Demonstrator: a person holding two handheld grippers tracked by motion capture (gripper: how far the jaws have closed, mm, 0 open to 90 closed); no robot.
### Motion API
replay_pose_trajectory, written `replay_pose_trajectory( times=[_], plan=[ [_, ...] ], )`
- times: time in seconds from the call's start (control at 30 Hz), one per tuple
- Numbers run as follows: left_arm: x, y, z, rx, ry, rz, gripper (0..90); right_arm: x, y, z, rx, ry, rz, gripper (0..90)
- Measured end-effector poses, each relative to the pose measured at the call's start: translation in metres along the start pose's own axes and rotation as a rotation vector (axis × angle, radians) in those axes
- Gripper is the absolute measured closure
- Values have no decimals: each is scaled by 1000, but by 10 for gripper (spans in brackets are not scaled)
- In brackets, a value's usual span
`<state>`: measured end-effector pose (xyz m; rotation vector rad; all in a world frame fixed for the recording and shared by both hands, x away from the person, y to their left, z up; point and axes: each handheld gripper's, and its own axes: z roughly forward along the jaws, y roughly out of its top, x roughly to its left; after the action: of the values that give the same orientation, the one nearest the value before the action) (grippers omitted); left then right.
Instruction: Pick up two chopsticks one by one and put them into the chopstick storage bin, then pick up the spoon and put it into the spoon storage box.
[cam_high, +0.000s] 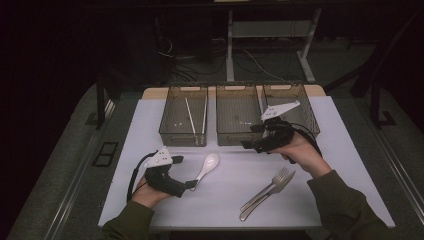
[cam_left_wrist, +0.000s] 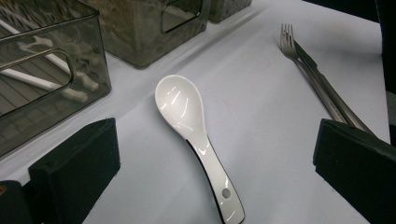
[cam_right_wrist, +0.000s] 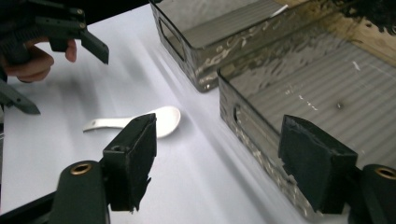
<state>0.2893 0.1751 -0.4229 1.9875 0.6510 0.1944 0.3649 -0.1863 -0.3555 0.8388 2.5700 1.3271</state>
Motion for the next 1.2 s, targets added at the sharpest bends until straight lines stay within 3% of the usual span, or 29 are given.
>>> replay_pose_trajectory(
  times=[0.53,0.87,1.2],
  plan=[
    [1,0,-1,-4,12,-4,0,6,-57,-33,-85,-79,31,209],
    [4,1,0,-11,40,-7,0,7,-106,-50,-110,-125,69,186],
    [7,10,9,-7,58,9,0,12,-139,-61,-136,-150,90,179]
  ],
)
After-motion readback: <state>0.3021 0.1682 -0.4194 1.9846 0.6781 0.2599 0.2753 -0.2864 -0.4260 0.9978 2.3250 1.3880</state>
